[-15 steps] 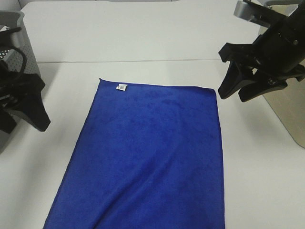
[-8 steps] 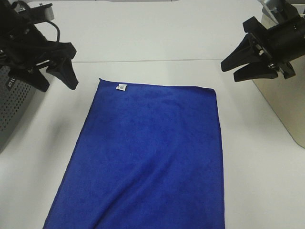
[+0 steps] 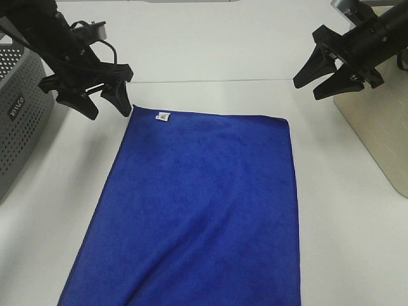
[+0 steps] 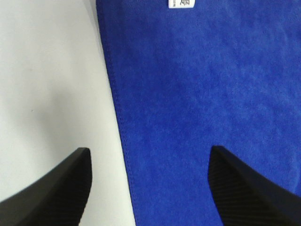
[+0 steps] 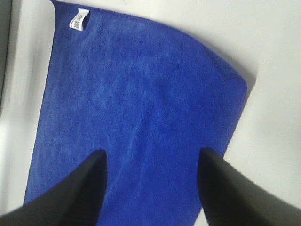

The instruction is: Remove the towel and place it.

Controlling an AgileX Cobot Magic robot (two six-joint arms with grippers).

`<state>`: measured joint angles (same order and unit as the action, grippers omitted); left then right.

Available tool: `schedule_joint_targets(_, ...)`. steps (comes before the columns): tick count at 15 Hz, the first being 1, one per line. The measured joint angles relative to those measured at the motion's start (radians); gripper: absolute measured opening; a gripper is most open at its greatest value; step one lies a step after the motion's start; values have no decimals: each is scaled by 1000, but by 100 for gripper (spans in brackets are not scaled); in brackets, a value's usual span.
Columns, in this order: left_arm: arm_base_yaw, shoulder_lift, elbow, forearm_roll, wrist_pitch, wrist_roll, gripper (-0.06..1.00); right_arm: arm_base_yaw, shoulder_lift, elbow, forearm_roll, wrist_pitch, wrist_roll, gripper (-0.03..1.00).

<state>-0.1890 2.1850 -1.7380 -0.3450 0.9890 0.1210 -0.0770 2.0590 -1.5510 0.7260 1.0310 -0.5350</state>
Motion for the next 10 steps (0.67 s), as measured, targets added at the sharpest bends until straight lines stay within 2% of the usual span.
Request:
schedule_joint_targets(5, 0, 141, -142, -19, 2, -11, 64, 7, 111, -112, -103, 23, 82, 58)
schedule_joint_targets(10, 0, 216, -233, -22, 4, -34, 64, 105, 126, -126, -371, -95, 240, 58)
